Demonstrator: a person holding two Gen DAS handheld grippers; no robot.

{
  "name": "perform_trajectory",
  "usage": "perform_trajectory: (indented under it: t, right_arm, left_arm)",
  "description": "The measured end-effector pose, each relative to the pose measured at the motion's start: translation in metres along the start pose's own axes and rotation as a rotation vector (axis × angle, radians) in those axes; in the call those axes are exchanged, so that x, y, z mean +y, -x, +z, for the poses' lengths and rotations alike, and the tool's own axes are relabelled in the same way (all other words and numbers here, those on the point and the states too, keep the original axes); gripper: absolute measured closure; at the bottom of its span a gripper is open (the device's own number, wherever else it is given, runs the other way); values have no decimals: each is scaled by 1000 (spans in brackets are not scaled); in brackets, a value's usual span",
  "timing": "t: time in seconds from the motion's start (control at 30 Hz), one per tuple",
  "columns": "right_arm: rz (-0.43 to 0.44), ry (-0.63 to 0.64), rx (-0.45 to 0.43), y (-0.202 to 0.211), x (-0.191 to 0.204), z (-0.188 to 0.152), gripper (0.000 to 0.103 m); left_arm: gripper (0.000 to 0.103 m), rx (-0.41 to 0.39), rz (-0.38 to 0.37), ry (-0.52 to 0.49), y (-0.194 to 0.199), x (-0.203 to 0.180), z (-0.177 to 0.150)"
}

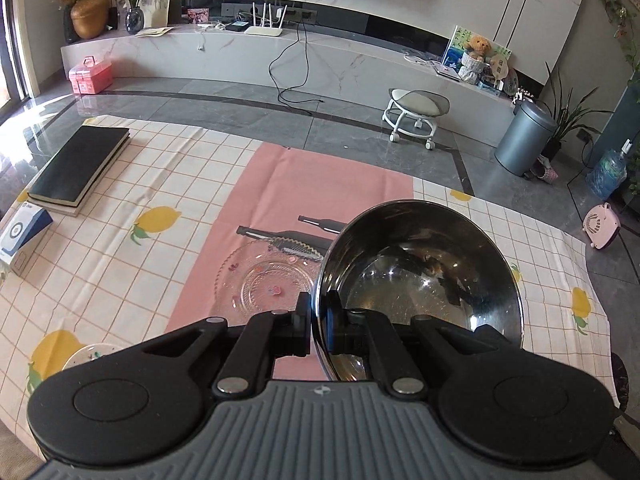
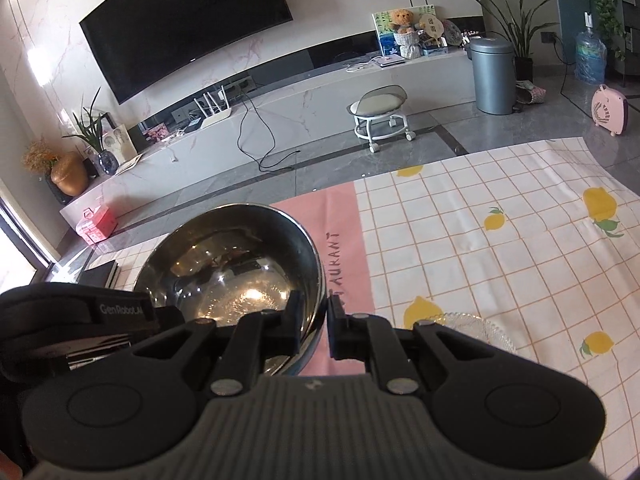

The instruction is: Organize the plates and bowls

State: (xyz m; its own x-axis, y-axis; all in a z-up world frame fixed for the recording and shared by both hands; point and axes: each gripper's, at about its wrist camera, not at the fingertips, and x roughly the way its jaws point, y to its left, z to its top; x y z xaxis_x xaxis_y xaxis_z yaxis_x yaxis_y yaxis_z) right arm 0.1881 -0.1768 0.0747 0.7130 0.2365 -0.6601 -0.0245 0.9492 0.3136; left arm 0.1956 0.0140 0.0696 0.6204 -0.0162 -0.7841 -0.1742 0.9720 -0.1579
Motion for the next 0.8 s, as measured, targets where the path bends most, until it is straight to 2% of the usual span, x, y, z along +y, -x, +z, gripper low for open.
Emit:
perform_trajectory:
  t: [0.4,0.7,0.8]
  right_arm:
    - [53,48,1,67,37,-48,92]
    - [86,63,79,87,47,-96,91]
    - [77,73,97,88,50,-113,91]
  left_arm:
    - [95,-43,17,-42,60,38,-44]
    - [95,7,8,-37,67,74,-87]
    - [94,11,27,-75,66,77,-103]
